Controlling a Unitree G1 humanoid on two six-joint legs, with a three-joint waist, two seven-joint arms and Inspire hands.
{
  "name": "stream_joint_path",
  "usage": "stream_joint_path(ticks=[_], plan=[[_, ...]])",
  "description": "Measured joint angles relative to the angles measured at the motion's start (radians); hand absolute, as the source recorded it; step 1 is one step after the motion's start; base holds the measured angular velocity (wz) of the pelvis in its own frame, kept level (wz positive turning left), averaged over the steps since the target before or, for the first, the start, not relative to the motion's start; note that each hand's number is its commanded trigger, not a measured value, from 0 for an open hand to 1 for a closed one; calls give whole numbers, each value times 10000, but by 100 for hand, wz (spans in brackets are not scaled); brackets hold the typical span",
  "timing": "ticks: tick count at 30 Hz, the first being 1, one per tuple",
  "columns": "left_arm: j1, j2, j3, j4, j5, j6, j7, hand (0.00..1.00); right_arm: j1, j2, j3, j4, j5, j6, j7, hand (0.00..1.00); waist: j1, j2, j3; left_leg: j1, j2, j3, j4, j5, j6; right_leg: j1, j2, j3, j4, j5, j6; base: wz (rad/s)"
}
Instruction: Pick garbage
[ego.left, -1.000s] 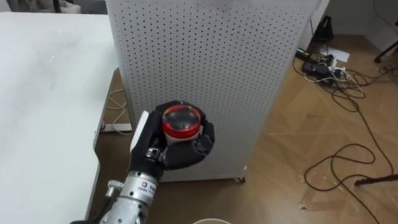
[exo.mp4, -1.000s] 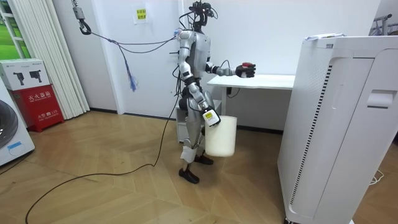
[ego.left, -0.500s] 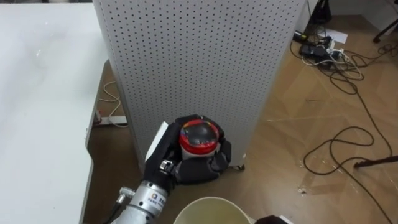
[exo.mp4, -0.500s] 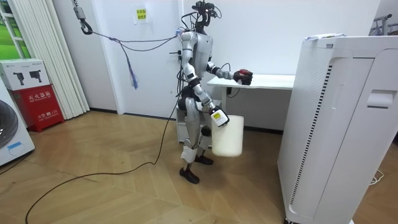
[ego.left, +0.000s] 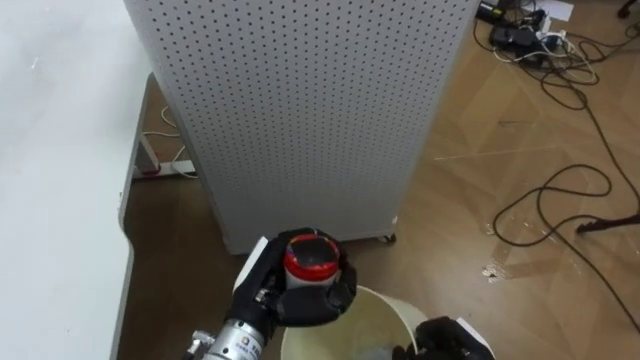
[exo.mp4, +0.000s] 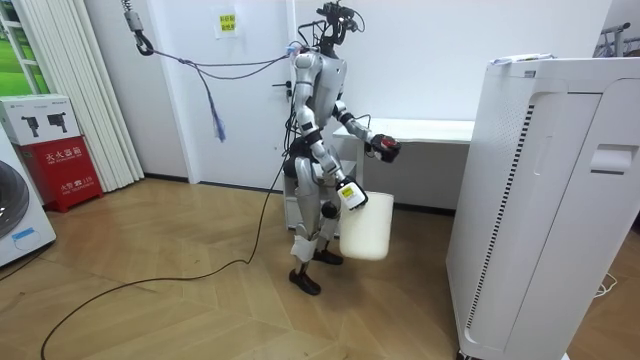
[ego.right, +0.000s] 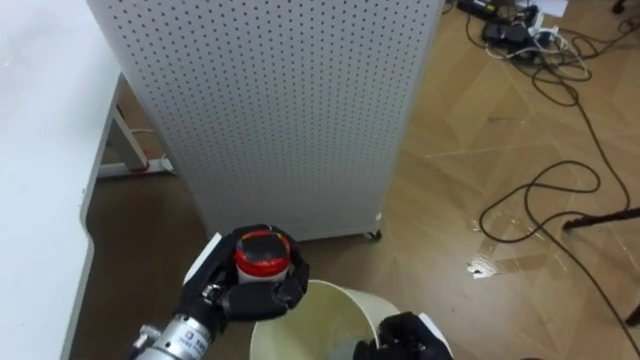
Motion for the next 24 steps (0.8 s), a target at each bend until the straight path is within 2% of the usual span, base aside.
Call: stream_joint_path(ticks=[1,12,24], plan=[[2,0,-6,220,2,1,-45,0,44,8,5,0,-3,0,17,100,6,6,3,-10,1,0,-7,0,0,1,5,0,-27,1,-1,0],[42,195,-58,502,-9,17,-431,0,24,-8,9,-52,-15,-6,345,100,5,42,-7,-183,38,-1,-9,4,-9,-132,0,-156,-141,19,-27,0],[77,199,-1073,526,-406,17,-1251,0,27,-50,209,19,-35,13,332,100,-5,81,-24,-50,40,4,-18,10,-18,14,0,-181,-150,20,-29,0]])
